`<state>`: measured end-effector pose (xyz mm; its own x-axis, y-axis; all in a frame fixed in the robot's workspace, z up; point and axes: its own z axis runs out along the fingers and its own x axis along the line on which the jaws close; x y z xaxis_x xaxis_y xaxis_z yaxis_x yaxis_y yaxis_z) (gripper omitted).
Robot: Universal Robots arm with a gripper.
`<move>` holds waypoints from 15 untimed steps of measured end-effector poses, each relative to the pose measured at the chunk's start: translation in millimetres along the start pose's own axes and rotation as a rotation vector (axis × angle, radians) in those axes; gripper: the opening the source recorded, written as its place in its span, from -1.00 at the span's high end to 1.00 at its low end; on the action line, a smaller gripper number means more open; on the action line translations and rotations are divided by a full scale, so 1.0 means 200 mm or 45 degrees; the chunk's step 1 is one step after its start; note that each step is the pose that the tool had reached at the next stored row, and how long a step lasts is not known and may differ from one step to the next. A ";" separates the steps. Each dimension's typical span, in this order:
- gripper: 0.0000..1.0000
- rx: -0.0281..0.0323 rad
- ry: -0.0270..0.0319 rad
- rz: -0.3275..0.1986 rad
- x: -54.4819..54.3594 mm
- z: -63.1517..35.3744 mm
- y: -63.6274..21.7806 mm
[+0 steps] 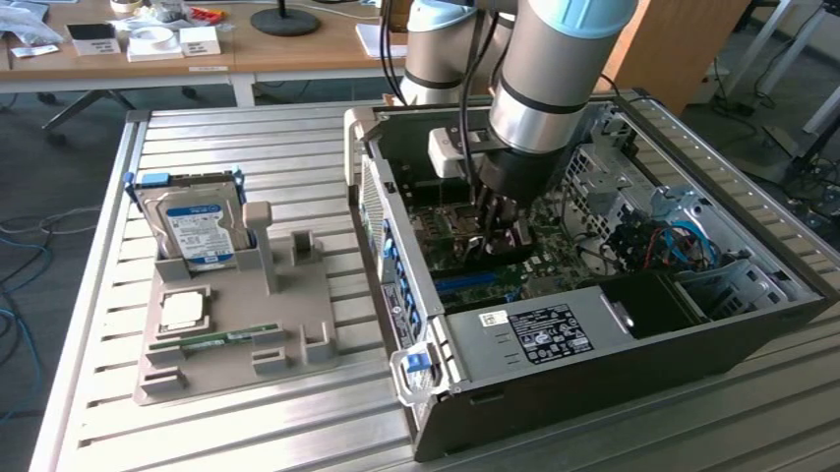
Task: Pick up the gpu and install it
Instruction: 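Insert the gpu into the slot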
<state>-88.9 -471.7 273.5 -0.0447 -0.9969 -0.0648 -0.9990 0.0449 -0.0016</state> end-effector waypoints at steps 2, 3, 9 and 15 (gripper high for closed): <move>0.47 0.0000 -0.0001 0.000 0.00 0.000 0.000; 0.47 0.0001 -0.0001 0.000 0.00 0.000 0.000; 0.47 -0.0001 -0.0032 0.000 0.00 -0.008 -0.005; 0.47 -0.0004 -0.0042 -0.004 0.00 -0.009 -0.012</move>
<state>-86.5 -471.7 275.3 -0.0419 -0.9968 -0.0681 -0.9991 0.0420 -0.0015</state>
